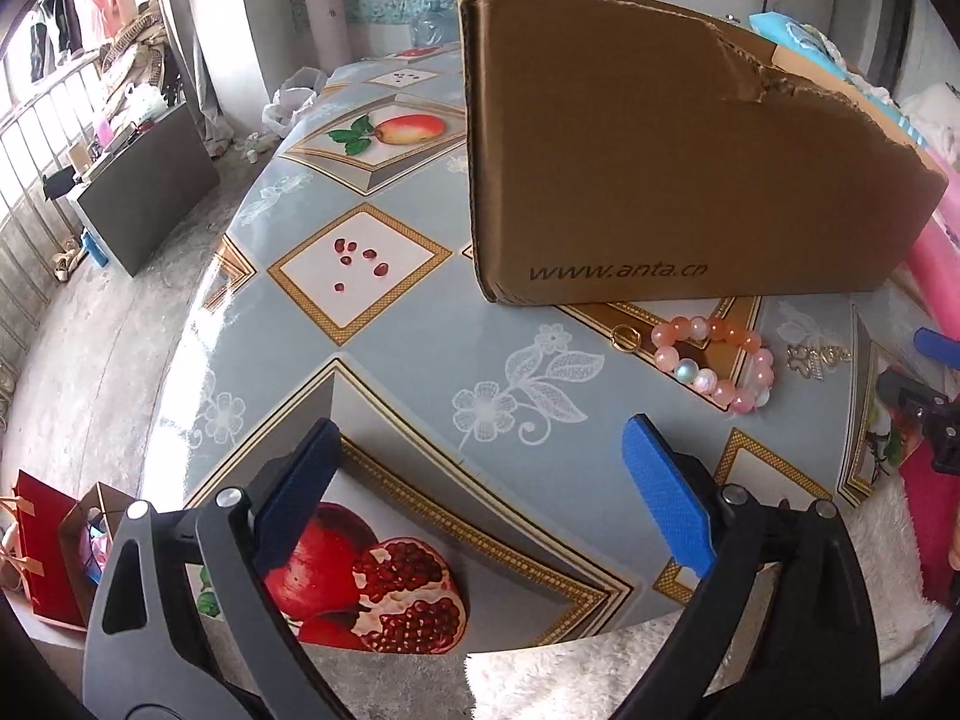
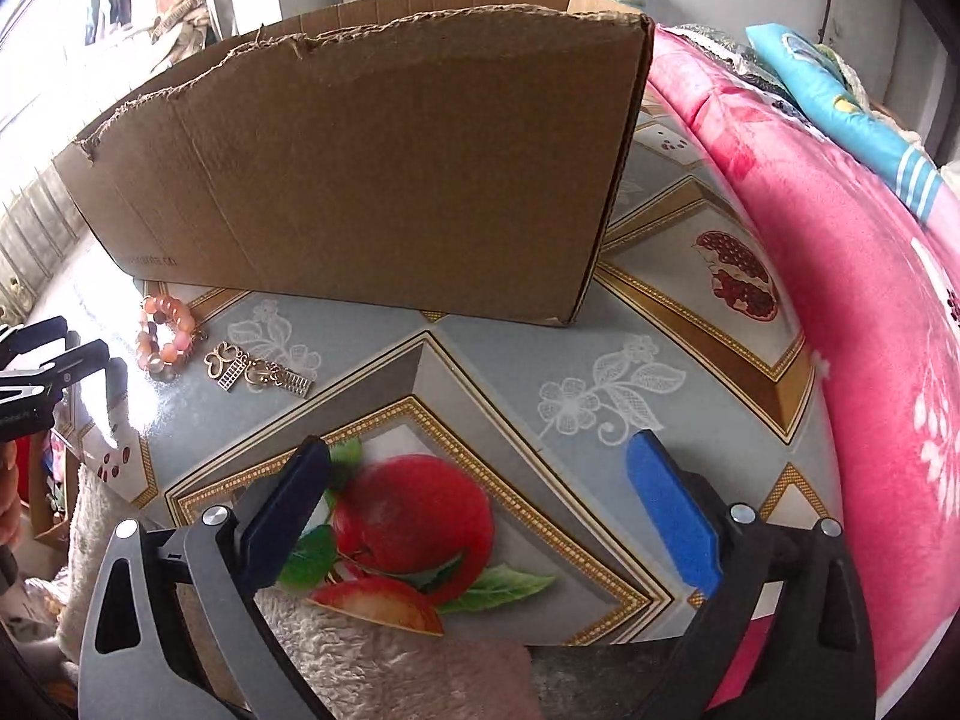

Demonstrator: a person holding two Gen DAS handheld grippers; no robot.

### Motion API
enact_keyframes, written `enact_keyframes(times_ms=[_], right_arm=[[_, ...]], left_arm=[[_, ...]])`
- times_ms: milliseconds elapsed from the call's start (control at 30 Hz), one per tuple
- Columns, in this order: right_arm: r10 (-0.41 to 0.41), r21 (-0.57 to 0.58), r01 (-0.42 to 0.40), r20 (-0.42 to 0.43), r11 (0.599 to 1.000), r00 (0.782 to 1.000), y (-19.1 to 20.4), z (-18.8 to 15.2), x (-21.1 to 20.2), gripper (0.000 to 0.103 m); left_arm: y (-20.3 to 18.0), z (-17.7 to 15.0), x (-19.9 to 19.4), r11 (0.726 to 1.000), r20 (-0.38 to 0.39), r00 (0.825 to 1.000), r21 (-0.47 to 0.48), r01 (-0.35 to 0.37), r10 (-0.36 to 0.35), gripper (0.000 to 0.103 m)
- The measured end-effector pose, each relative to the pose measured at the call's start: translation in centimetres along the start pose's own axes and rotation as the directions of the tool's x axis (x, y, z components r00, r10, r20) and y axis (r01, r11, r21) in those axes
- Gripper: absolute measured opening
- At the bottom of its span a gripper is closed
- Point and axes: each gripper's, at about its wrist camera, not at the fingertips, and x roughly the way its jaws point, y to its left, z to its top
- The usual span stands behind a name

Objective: Organize jewelry
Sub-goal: 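Move the left tool toward the pink-orange bead bracelet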

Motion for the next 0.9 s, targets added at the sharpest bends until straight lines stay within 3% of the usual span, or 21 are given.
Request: enact_keyframes(times_ms=[567,900], right_arm=[[0.014,0.001,-0.014,0.075,1.0,0.997,0.17,-0.93,-0.35,0.097],[0.031,-0.026,-0.029,0.065,0.999,0.997,0.6,-0.48,-0.25,0.097]], left_arm=[[0.15,-0.09,0.23,1.0,-0.015,1.0,0.012,0.024,-0.024,0.095],[0.05,-0.42,-0.05,0.998,0.011,1.0,0.048,0.027,-0.027,0.096]])
